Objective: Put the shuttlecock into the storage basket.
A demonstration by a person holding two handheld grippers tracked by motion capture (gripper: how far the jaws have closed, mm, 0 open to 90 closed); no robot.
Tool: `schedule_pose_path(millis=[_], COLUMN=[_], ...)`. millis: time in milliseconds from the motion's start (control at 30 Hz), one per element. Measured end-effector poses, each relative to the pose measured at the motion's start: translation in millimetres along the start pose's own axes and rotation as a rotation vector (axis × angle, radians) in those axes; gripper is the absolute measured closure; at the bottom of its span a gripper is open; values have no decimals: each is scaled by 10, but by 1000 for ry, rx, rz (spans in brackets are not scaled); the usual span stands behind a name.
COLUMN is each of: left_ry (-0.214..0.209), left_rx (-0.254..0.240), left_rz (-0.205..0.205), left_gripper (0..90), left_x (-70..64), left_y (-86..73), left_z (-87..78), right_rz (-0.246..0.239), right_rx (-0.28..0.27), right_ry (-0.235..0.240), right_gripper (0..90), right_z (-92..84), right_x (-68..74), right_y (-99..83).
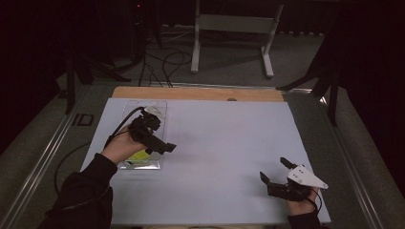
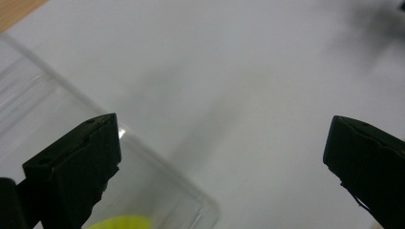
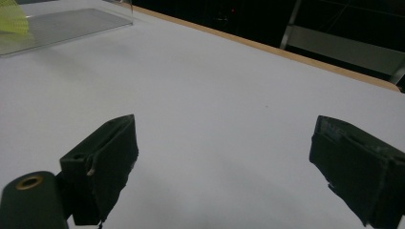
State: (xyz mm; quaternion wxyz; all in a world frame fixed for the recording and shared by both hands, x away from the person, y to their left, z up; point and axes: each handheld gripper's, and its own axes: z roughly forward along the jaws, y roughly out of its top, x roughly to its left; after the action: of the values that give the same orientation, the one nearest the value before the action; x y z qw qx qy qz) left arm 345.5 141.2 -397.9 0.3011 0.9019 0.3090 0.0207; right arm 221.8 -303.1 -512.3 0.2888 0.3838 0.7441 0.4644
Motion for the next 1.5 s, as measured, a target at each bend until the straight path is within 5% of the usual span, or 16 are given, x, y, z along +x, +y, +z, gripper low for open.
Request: schedule_pose_path(millis=[733,1200,1500], left_ry=[-162,-205,-240], left_rx=[-29,-4,-15], left_rz=[141,191,186], left_gripper=[0,0,0], left_x=[-460,-690,-763], left_y=[151,4,-171], left_z=[482,762,864], right_rz=[1,-5,-6], right_rx=[1,3,6], right_ry=[7,11,10], right_gripper=[93,93,93], right_z=[5,5,6], right_x=[0,1,1], right_y=[-2,1,1])
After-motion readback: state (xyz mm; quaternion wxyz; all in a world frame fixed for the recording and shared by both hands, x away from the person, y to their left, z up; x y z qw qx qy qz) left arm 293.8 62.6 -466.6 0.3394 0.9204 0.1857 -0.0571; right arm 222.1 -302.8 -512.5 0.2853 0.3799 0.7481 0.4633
